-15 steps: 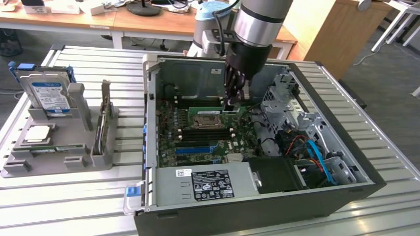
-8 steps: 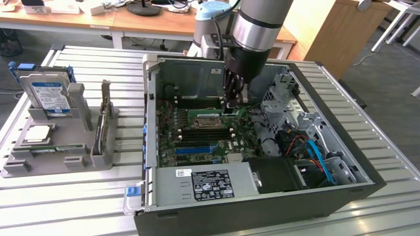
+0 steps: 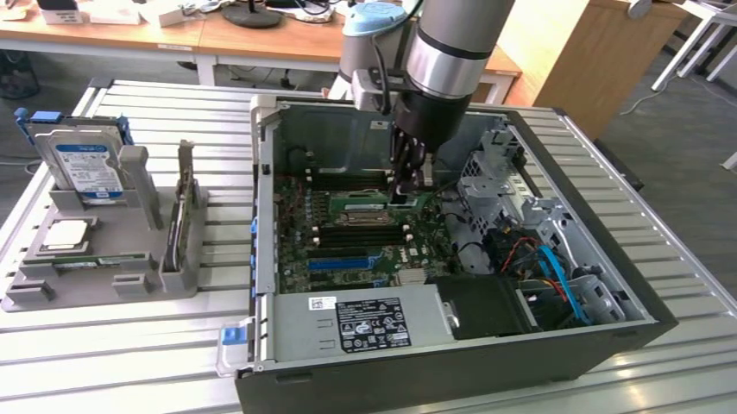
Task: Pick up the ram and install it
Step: 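Pick up the ram and move it above insertion slot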
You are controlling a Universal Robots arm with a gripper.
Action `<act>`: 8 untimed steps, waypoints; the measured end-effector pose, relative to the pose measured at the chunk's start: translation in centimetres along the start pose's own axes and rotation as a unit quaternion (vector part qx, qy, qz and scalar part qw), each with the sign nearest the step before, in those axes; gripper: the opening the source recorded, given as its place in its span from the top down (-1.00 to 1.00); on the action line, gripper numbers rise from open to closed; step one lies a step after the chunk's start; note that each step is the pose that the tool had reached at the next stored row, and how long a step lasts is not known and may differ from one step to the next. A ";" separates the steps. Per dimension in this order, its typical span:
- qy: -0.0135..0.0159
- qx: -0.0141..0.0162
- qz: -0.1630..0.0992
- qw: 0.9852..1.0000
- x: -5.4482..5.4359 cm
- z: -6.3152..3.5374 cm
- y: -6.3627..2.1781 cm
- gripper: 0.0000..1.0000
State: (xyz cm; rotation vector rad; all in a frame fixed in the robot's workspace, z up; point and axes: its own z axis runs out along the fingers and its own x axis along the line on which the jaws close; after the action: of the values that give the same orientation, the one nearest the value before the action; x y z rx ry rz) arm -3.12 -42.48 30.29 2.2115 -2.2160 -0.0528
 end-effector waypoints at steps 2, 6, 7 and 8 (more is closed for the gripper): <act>0.000 0.000 0.000 1.000 0.0 0.21 -0.01 0.76; 0.000 0.000 0.000 1.000 0.0 0.59 -0.02 0.76; 0.000 0.000 0.000 1.000 0.0 0.66 -0.02 0.76; 0.000 0.000 0.000 1.000 0.0 0.73 -0.03 0.76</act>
State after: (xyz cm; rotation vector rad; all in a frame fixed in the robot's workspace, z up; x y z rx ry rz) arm -3.12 -42.48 29.55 2.2115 -2.2159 -0.0528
